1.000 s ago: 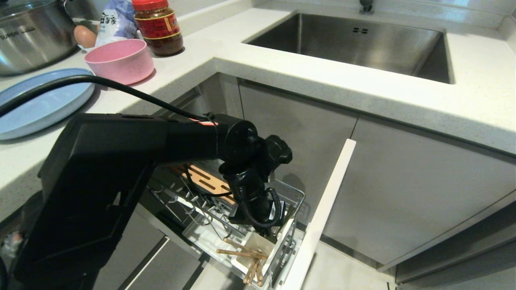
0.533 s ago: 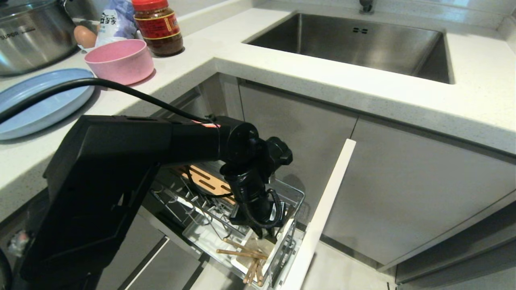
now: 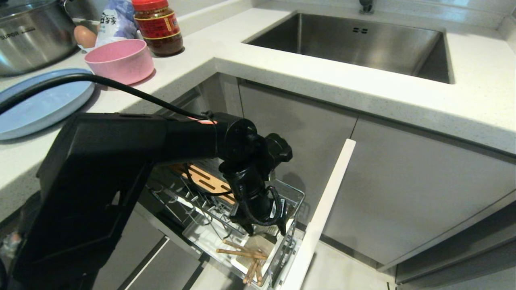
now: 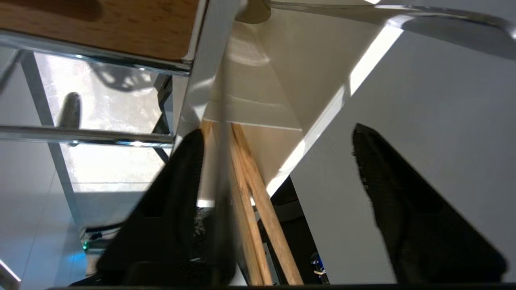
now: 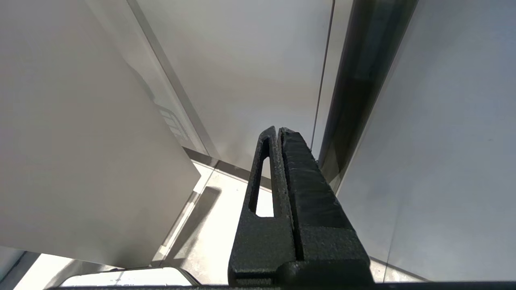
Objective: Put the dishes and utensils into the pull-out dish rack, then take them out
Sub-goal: Pick up the bowl and place it in the cupboard
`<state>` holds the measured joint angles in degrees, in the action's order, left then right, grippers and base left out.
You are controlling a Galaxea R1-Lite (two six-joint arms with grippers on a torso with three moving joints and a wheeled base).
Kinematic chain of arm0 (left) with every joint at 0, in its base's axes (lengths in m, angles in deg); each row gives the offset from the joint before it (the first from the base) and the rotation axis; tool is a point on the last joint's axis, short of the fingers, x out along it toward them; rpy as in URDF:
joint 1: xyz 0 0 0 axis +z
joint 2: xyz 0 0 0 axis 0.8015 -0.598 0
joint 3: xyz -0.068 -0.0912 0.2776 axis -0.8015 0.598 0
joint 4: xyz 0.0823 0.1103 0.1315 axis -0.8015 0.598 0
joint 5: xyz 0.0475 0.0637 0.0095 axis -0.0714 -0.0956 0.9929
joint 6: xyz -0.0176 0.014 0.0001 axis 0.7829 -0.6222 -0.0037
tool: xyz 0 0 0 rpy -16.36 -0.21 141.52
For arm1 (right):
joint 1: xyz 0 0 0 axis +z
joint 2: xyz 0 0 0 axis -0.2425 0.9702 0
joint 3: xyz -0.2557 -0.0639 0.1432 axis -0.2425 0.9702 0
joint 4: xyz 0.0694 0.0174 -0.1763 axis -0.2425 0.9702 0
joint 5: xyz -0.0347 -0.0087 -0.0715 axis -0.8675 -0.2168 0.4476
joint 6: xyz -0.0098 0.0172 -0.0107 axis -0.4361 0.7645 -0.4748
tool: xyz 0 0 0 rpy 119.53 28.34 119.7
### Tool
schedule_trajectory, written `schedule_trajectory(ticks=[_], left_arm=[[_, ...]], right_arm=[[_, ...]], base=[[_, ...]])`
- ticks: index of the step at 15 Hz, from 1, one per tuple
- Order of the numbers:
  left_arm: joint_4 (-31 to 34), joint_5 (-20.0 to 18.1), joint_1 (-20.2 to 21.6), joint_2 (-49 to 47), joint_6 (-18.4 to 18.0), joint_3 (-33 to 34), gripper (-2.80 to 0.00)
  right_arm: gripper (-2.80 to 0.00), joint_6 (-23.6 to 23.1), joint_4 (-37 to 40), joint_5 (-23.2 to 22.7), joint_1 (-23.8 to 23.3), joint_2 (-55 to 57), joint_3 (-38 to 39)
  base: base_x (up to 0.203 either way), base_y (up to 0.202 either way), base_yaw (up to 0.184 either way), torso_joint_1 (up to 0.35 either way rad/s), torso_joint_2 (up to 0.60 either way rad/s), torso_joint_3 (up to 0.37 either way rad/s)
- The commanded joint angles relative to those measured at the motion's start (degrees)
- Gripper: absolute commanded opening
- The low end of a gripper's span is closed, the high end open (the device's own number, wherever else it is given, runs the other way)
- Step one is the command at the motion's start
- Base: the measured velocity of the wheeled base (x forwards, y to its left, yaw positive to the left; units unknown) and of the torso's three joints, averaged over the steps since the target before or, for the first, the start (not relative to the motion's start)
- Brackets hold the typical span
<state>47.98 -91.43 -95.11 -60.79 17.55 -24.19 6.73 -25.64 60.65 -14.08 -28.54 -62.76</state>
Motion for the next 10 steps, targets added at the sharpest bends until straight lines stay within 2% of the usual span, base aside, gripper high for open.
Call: schedule_trajectory(ticks=[1,6,8,9,10], left_arm=[[0.36,0.03,0.00,1.99,0.23,0.00,0.00],[0.82,0.22,0.00,9.01,0.50,0.11,0.00],[0.93,0.50,0.00,12.29,1.84,0.17,0.00],[1.21,1.07,0.00,14.25,2.19,0.18,-2.80],[1.32,2.54,0.00,15.90,2.49,0.18,-2.80]], right_arm=[[-2.80,0.02,-0.03,0.01,-0.04,-0.24,0.00],[-2.80,0.02,-0.03,0.01,-0.04,-0.24,0.00],[-2.80,0.02,-0.03,0.01,-0.04,-0.24,0.00],[-2.80,0.02,-0.03,0.01,-0.03,-0.24,0.00],[-2.80,0.02,-0.03,0.01,0.04,-0.24,0.00]], base=[[0.000,0.000,0.000,0.000,0.00,0.000],[0.000,0.000,0.000,0.000,0.00,0.000],[0.000,0.000,0.000,0.000,0.00,0.000],[0.000,0.000,0.000,0.000,0.00,0.000],[0.000,0.000,0.000,0.000,0.00,0.000]])
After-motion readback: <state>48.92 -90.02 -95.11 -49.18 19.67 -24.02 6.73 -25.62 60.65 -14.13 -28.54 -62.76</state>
